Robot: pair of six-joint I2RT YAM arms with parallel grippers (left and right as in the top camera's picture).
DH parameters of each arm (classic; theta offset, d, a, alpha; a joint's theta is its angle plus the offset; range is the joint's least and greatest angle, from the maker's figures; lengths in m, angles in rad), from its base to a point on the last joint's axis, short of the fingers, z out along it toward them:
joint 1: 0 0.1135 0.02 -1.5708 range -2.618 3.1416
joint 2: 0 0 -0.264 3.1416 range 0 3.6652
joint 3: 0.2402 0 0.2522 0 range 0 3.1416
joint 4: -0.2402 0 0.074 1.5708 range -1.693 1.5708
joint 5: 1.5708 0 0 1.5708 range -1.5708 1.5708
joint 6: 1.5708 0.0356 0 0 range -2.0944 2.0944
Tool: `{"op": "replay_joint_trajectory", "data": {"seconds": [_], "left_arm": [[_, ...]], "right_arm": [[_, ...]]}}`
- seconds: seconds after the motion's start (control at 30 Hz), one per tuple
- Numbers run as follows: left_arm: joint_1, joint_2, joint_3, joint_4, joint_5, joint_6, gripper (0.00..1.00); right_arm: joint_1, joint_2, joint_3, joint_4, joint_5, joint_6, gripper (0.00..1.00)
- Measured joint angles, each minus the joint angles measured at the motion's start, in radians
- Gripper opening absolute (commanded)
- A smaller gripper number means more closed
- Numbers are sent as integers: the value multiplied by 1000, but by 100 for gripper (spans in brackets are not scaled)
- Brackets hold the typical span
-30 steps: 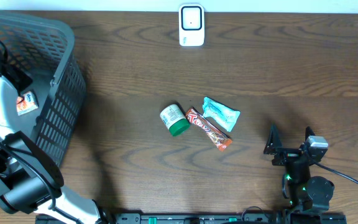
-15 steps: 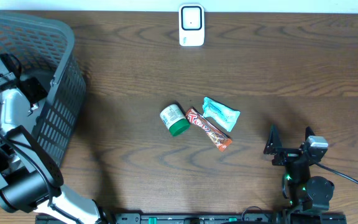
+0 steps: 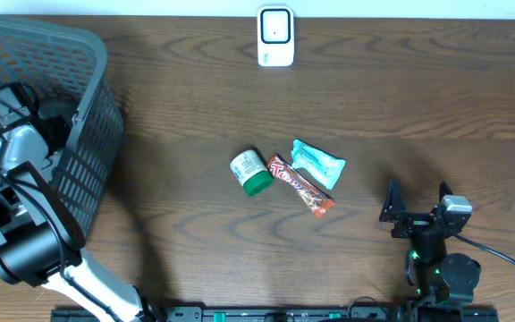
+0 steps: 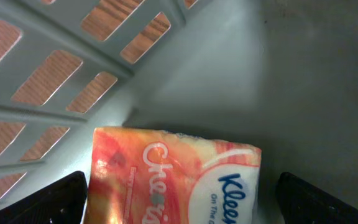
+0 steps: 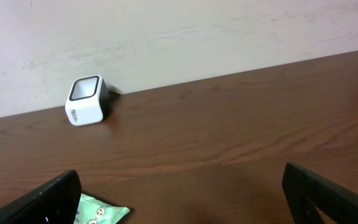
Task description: Scan the item barcode
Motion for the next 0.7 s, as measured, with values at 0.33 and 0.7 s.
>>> {"op": "replay_joint_trajectory", "data": {"seconds": [0.33, 0.7], "left_arm": [[-2, 37, 34, 8, 21, -3, 67], [-3, 28, 40, -53, 14, -36, 56]], "right_arm": [[0, 0, 0, 0, 0, 0, 99], [0, 0, 0, 0, 0, 0, 99]]}}
